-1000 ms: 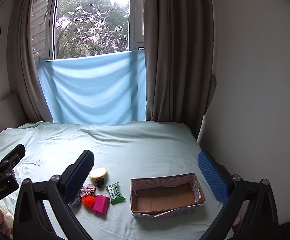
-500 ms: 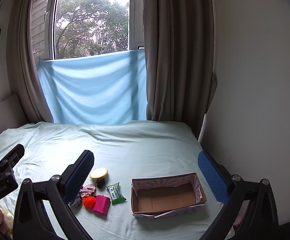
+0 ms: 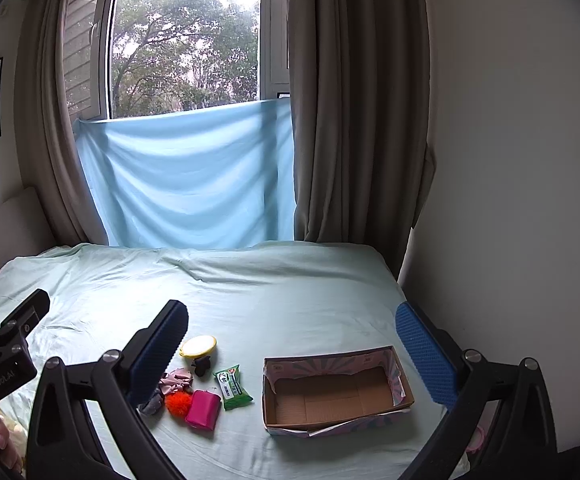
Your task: Organize soft objects
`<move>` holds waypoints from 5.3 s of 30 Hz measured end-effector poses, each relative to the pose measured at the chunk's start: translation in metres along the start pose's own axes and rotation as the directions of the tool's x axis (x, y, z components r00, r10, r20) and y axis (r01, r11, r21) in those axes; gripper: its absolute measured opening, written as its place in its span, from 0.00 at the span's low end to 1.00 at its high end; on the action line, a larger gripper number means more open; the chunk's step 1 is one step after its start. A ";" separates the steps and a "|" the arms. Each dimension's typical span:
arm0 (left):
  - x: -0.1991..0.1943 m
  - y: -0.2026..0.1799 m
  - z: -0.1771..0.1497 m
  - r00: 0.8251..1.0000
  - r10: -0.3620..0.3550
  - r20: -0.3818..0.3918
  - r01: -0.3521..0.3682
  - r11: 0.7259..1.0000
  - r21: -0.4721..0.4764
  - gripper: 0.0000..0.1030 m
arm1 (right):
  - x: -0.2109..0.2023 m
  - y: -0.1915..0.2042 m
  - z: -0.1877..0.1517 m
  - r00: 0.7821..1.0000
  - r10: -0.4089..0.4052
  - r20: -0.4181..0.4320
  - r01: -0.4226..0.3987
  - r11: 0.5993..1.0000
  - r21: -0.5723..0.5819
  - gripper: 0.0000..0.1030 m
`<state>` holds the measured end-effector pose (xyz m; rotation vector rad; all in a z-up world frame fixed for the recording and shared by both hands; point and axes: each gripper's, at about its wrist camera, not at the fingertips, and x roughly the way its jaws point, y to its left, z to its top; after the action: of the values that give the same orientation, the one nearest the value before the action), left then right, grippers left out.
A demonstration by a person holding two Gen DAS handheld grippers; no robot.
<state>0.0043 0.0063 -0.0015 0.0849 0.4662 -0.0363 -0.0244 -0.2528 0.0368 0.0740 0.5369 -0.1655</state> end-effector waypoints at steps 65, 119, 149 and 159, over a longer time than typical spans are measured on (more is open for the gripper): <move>0.528 0.174 -0.342 0.706 -0.196 -0.680 0.225 0.973 -0.047 0.43 | 0.412 0.197 -0.329 0.760 0.058 -0.647 0.118 0.967 0.226 0.63; 0.223 -0.076 -0.082 0.888 -0.187 -0.421 0.190 0.981 -0.035 0.31 | 0.187 -0.030 -0.080 0.910 0.144 -0.388 -0.085 0.983 0.166 0.41; 0.404 -0.352 -0.255 0.556 -0.156 -0.817 0.411 0.906 0.107 0.39 | 0.409 -0.205 -0.224 0.636 0.197 -0.746 -0.052 0.975 0.214 0.42; 0.399 -0.345 -0.249 0.566 -0.153 -0.810 0.408 0.906 0.114 1.00 | 0.420 -0.210 -0.224 0.648 0.244 -0.721 -0.055 0.960 0.275 1.00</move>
<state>0.2307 -0.3208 -0.4280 0.3273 1.3845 -0.4110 0.1815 -0.4913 -0.3773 0.4329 1.3522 -0.0199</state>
